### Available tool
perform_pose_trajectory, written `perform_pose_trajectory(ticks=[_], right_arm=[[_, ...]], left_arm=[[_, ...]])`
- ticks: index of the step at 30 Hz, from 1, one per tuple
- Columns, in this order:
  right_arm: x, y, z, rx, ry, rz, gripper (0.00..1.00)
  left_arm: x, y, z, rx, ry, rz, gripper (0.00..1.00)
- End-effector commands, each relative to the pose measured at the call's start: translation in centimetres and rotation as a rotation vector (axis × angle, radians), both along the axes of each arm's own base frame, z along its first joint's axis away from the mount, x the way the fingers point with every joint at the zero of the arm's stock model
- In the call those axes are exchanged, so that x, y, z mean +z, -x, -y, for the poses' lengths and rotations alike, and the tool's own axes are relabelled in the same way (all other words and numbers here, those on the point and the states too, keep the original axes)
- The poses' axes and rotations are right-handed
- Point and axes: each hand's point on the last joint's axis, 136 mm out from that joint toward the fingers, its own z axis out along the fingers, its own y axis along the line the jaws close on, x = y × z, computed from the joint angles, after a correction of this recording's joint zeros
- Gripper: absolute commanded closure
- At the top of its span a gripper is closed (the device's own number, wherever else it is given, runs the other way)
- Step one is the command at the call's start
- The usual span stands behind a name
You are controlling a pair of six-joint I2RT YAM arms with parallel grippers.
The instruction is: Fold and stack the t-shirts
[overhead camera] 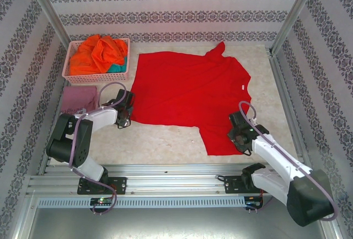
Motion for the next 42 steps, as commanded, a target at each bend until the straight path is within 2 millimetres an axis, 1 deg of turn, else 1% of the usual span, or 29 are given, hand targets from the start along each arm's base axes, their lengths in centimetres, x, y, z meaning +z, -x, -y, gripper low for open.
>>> perform_pose_trajectory(ticks=[1,4,8,10,14,22,28,34,36,42], right_arm=[[-0.8,0.9,-0.7,-0.080,-0.046,-0.038,0.59],[-0.8,0.3,-1.0,-0.051,-0.037,-0.030,0.59],[0.6,-1.4,-0.5,0.004,0.037,-0.004,0.59],[0.8,-1.9,-0.5,-0.004,0.032,0.007,0.59],[-0.3,-2.4,-1.2,-0.040,-0.023,0.004,0.59],[-1.2,-3.2,-0.4,-0.083,-0.019,-0.019,0.56],[-0.7,-4.3,-0.2,-0.068,-0.008,-0.005,0.56],[-1.3,-4.6,-0.3,-0.061,-0.006,-0.034,0.56],[-1.8,-4.4,-0.4,-0.054,-0.008,-0.059,0.56],[-1.9,-3.8,-0.5,-0.046,-0.014,-0.107,0.57]], left_arm=[[-2.1,2.2,0.0,-0.014,0.016,-0.115,1.00],[-2.0,2.1,0.0,-0.017,0.012,-0.109,1.00],[-2.0,2.0,0.1,-0.019,0.015,-0.110,1.00],[-2.0,1.9,0.1,-0.020,0.016,-0.109,1.00],[-2.0,1.8,0.1,-0.020,0.013,-0.108,1.00],[-2.2,1.8,0.2,-0.022,0.017,-0.112,1.00],[-2.3,1.9,0.3,-0.022,0.020,-0.116,1.00],[-2.4,1.8,0.3,-0.022,0.021,-0.118,1.00],[-2.4,1.8,0.4,-0.023,0.025,-0.119,1.00],[-2.4,1.9,0.3,-0.019,0.024,-0.119,1.00]])
